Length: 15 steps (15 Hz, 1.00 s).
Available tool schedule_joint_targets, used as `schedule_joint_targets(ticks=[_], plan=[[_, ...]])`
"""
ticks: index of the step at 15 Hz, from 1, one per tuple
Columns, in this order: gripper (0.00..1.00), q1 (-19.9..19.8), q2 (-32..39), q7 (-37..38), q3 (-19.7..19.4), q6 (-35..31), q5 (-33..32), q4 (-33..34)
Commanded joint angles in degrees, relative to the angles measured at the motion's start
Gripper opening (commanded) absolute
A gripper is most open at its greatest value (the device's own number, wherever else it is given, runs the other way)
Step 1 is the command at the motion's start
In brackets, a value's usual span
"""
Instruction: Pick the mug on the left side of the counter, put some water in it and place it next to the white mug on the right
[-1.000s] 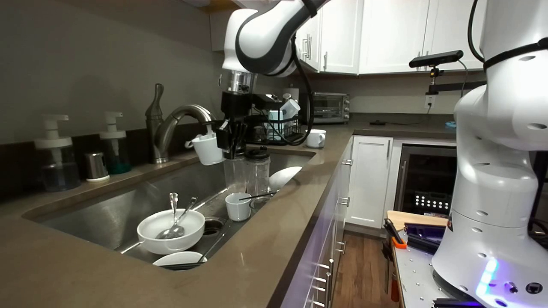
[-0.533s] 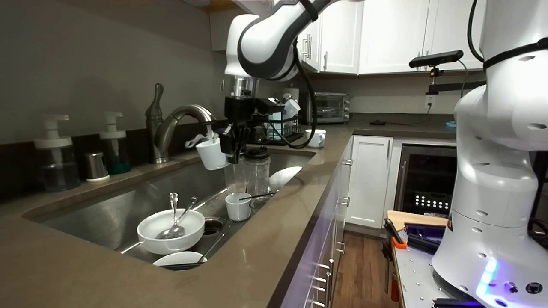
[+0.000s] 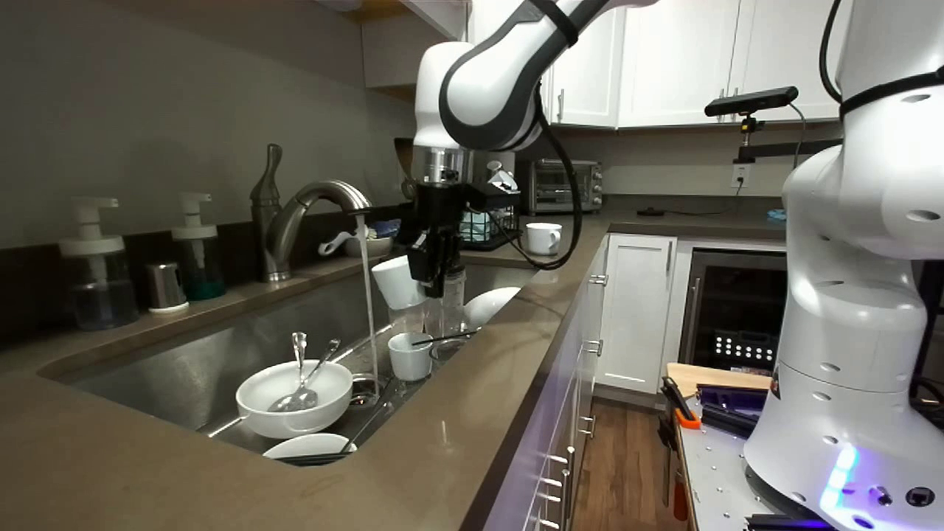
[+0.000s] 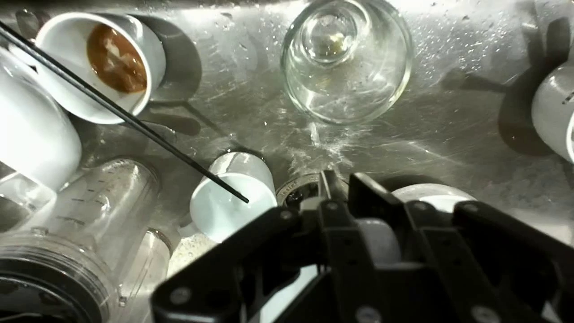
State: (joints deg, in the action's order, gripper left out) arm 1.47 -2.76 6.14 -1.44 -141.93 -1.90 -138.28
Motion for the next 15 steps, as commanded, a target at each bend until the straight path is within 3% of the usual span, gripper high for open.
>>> schedule_joint_targets(ticks=[1,8,15], plan=[[0.04,-1.3,-7.2,6.2,0.7,-0.1,-3.3,-4.7],[0.04,-5.1,-13.6,14.3,1.8,2.8,-9.1,-7.5],[0.04,-9.2,-14.6,13.2,-0.3,2.3,-7.8,-7.6]])
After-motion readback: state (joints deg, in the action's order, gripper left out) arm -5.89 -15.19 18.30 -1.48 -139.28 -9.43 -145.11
